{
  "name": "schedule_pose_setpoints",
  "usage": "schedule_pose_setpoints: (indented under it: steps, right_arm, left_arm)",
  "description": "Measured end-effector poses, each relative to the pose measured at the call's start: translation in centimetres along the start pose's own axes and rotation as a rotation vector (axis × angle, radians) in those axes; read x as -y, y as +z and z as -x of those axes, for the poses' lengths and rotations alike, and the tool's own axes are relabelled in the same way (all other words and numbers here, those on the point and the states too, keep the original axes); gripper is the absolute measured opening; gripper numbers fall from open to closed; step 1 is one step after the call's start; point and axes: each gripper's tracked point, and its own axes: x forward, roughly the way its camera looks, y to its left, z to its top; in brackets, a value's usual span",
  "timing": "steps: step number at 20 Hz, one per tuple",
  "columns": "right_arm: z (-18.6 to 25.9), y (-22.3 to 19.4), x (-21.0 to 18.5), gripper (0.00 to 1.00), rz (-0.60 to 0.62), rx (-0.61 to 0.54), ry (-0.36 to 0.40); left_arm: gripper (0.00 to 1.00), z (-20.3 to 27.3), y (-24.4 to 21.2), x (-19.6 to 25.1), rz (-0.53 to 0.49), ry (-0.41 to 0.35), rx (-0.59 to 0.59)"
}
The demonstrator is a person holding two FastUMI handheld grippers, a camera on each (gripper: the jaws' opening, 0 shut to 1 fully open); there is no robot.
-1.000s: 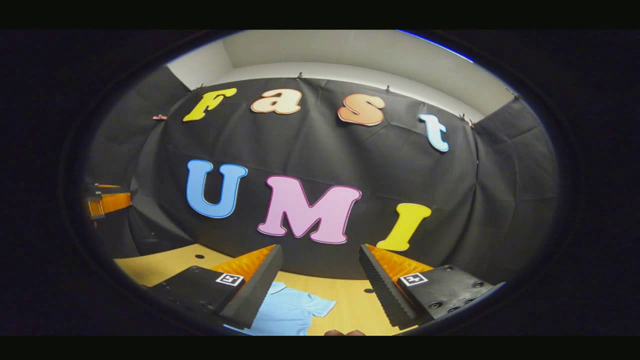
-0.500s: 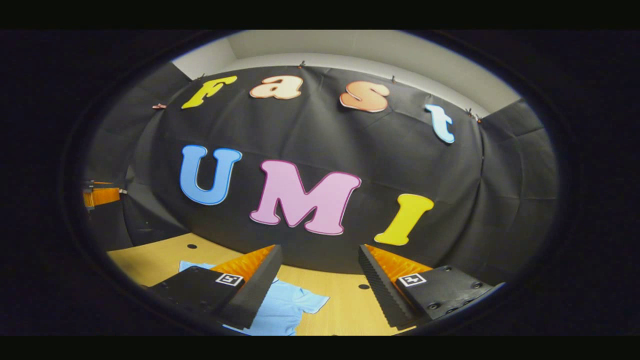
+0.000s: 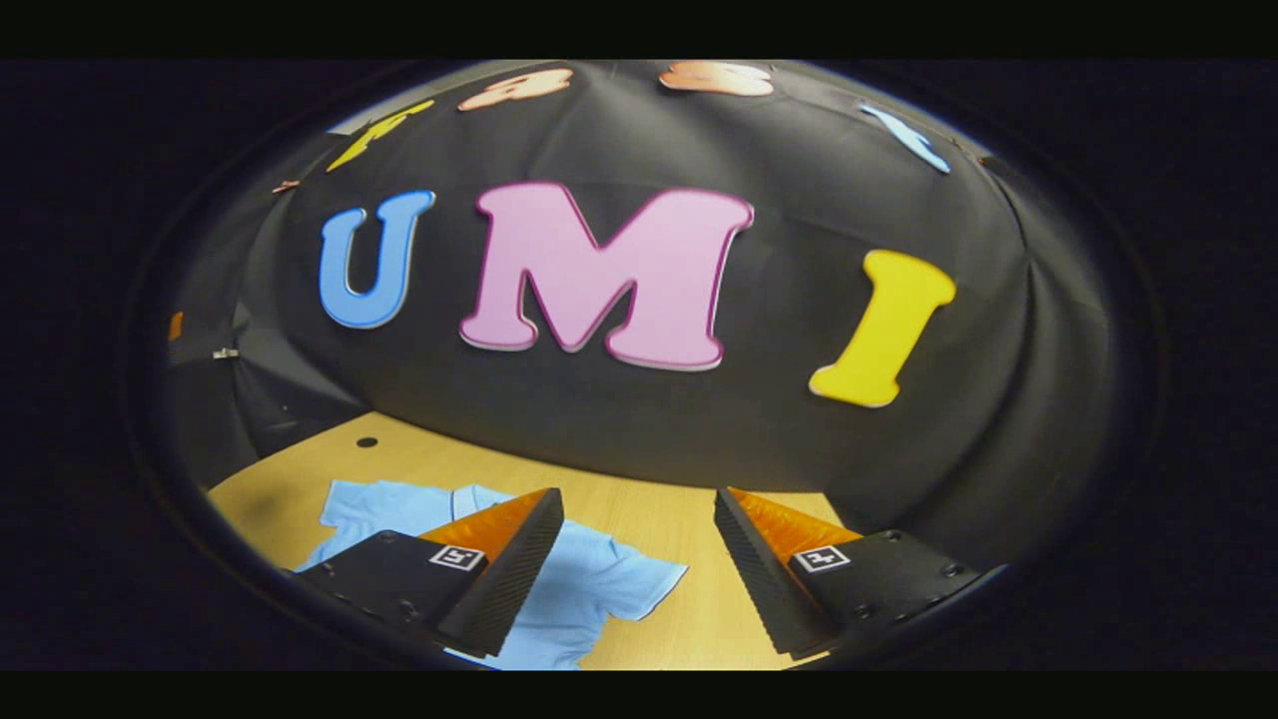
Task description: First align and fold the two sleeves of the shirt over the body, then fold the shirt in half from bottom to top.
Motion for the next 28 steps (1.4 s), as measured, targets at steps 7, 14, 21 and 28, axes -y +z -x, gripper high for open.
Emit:
schedule_pose_setpoints:
  steps: [7,14,21,28]
  right_arm:
    - [-11.0,-13.9,2.6,0.96,-0.099,-0.307,0.025]
    - [-13.9,-24.3,3.9,0.96,-0.147,-0.564,-0.018]
    - [-14.4,-24.8,2.8,0.58,-0.198,-0.582,0.003]
    - [-14.2,-20.6,-0.2,0.13,-0.253,-0.492,0.067]
  left_arm:
    - [0.97,-2.6,-3.8,-0.6,-0.057,0.109,-0.107]
    - [0.96,-3.7,-6.7,-0.3,-0.04,0.163,-0.189]
    - [0.96,-3.6,-7.8,1.6,-0.072,0.126,-0.213]
    - [0.97,-2.1,-7.6,0.4,-0.068,0.139,-0.206]
